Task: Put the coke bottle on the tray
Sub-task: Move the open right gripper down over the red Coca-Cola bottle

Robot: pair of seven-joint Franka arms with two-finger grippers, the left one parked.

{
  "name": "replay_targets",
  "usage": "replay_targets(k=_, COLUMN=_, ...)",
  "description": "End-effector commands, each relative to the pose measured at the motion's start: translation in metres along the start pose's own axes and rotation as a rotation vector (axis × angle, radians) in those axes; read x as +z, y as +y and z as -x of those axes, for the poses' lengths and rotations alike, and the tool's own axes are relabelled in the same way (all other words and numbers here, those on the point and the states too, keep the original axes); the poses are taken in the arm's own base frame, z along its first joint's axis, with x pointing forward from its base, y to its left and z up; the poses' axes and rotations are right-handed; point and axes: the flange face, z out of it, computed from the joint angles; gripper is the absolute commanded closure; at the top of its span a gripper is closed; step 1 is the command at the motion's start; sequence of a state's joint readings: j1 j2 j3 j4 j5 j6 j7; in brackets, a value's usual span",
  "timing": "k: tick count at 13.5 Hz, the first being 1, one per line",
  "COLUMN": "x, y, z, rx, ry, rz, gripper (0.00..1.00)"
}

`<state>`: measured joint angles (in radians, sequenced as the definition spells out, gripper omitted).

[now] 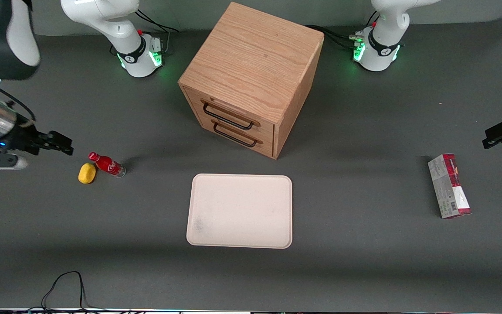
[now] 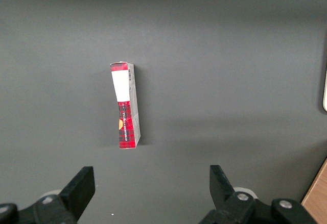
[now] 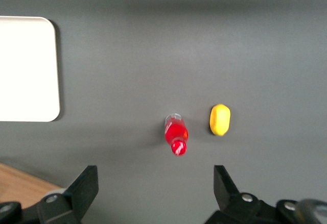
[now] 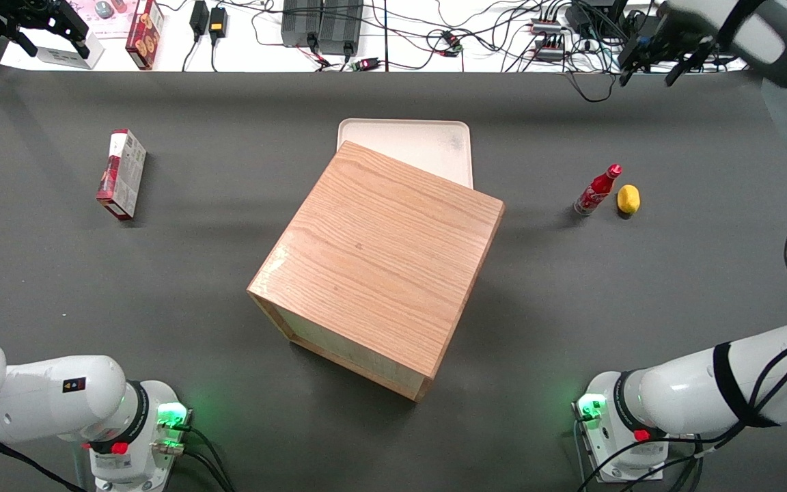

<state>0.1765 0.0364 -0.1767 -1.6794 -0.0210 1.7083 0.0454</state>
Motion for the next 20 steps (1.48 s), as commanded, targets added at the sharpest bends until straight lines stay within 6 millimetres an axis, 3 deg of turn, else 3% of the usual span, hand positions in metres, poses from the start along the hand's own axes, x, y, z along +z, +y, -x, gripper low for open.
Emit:
replay_targets(k=1, x=-0.005, y=-0.001, z=-0.005, rx=0.030, ry=-0.029, rz=-0.009, gripper=0.00)
replay_targets(k=3, x=-0.002, y=-0.002, z=-0.005, rx=0.036, ry=-0.037, rz=-0.010, gripper=0.00)
replay_targets(k=5, x=0.029, y=0.008, z=-0.004, rx=0.034, ry=-0.083, rz=-0.007, gripper=0.00)
replay_targets(k=9, x=0.144, y=0.046, z=0.022, rx=0.010, ry=-0.075, rz=-0.020, gripper=0.00)
replay_targets(k=12, x=0.207, y=0.042, z=0.044, rx=0.005, ry=-0.040, rz=-0.019, gripper=0.00)
replay_targets(k=14, x=0.226, y=0.038, z=0.046, rx=0.010, ry=-0.031, rz=-0.024, gripper=0.00)
replay_targets(k=18, x=0.236, y=0.036, z=0.047, rx=0.020, ry=-0.047, rz=-0.037, gripper=0.02)
replay_targets(k=19, x=0.236, y=0.036, z=0.047, rx=0.014, ry=-0.047, rz=-0.037, gripper=0.18)
replay_targets(k=20, x=0.236, y=0.036, z=0.047, rx=-0.004, ry=-0.046, rz=-0.039, gripper=0.51)
